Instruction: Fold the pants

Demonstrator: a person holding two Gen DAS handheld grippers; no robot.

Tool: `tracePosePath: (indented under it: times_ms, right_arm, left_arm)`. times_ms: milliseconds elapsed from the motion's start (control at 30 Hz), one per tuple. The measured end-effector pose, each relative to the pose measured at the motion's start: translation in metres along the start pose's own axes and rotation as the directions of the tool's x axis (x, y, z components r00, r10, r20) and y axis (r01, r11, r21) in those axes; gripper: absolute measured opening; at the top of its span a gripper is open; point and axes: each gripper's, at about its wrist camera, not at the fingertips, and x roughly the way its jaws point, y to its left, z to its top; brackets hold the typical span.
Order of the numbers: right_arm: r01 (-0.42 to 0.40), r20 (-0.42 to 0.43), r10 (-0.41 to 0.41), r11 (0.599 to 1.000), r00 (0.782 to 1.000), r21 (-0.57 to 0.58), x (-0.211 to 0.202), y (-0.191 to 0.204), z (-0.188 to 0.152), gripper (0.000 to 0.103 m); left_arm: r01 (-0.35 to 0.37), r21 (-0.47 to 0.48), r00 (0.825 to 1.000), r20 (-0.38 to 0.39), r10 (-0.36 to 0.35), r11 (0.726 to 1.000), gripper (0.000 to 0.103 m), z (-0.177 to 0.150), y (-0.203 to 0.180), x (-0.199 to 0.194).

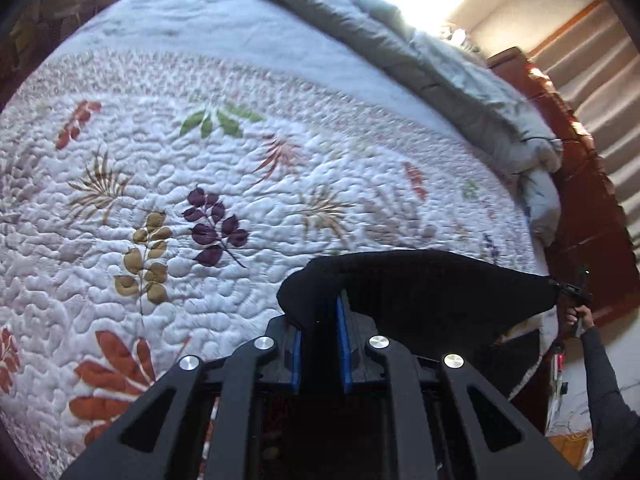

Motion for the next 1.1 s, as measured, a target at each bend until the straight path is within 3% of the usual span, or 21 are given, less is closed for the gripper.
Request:
tracePosePath:
  times_ms: [200, 300, 367, 433, 600, 733, 767, 800, 833, 967, 1033, 1100]
  right_arm:
    - [0.133, 0.132, -0.122, 0.988, 0.984, -0.079, -0.044, 0.012, -0.045, 0.009]
    - [0.271, 0.240, -0.232, 0.952, 0.943, -0.144, -0.049, 0.023, -0.093, 0.013]
    - [0.344, 0.296, -0.288, 0.926, 0.911, -0.156, -0.046, 0.024, -0.128, 0.015]
    - [0.379, 0.321, -0.317, 0.913, 0.892, -0.152, -0.039, 0.023, -0.153, 0.015]
    - [0.498, 0.400, -0.409, 0.855, 0.821, -0.148, -0.025, 0.034, -0.224, 0.018]
    - [0.511, 0.404, -0.440, 0.856, 0.802, -0.082, -0.029, 0.033, -0.260, 0.036]
    - [0.488, 0.389, -0.431, 0.871, 0.814, -0.057, -0.030, 0.031, -0.267, 0.042]
    - [0.469, 0.376, -0.425, 0.883, 0.824, -0.030, -0.032, 0.029, -0.274, 0.045]
    - [0.457, 0.368, -0.423, 0.889, 0.828, -0.007, -0.033, 0.028, -0.279, 0.053]
    - [0.247, 0.253, -0.282, 0.956, 0.926, 0.162, -0.035, 0.014, -0.301, 0.073]
    - [0.105, 0.234, -0.170, 0.957, 0.957, 0.269, -0.035, 0.005, -0.310, 0.075]
    - [-0.077, 0.242, -0.022, 0.916, 0.970, 0.394, -0.033, -0.007, -0.322, 0.075]
  left_arm:
    - [0.062, 0.057, 0.992, 0.102, -0.068, 0.996, 0.014, -0.055, -0.032, -0.066]
    - [0.047, 0.082, 0.992, 0.114, -0.056, 0.996, 0.014, -0.096, -0.038, -0.083]
    - [0.026, 0.094, 0.995, 0.097, -0.035, 0.995, 0.014, -0.125, -0.039, -0.087]
    - [0.006, 0.097, 0.998, 0.060, -0.012, 0.995, 0.015, -0.156, -0.035, -0.085]
    - [-0.018, 0.074, 0.999, -0.025, 0.020, 0.997, 0.017, -0.208, -0.020, -0.072]
    - [-0.061, 0.061, 0.995, -0.075, 0.065, 0.996, 0.022, -0.238, -0.008, -0.060]
    - [-0.081, 0.052, 0.992, -0.095, 0.086, 0.995, 0.024, -0.244, -0.004, -0.056]
    - [-0.098, 0.043, 0.989, -0.103, 0.102, 0.994, 0.032, -0.248, 0.000, -0.054]
    - [-0.115, 0.023, 0.987, -0.106, 0.116, 0.993, 0.047, -0.254, 0.005, -0.054]
    - [-0.162, -0.056, 0.982, -0.113, 0.155, 0.985, 0.060, -0.272, 0.025, -0.057]
    - [-0.164, -0.118, 0.983, -0.097, 0.153, 0.979, 0.070, -0.281, 0.037, -0.062]
    - [-0.156, -0.178, 0.986, -0.079, 0.144, 0.972, 0.070, -0.288, 0.046, -0.068]
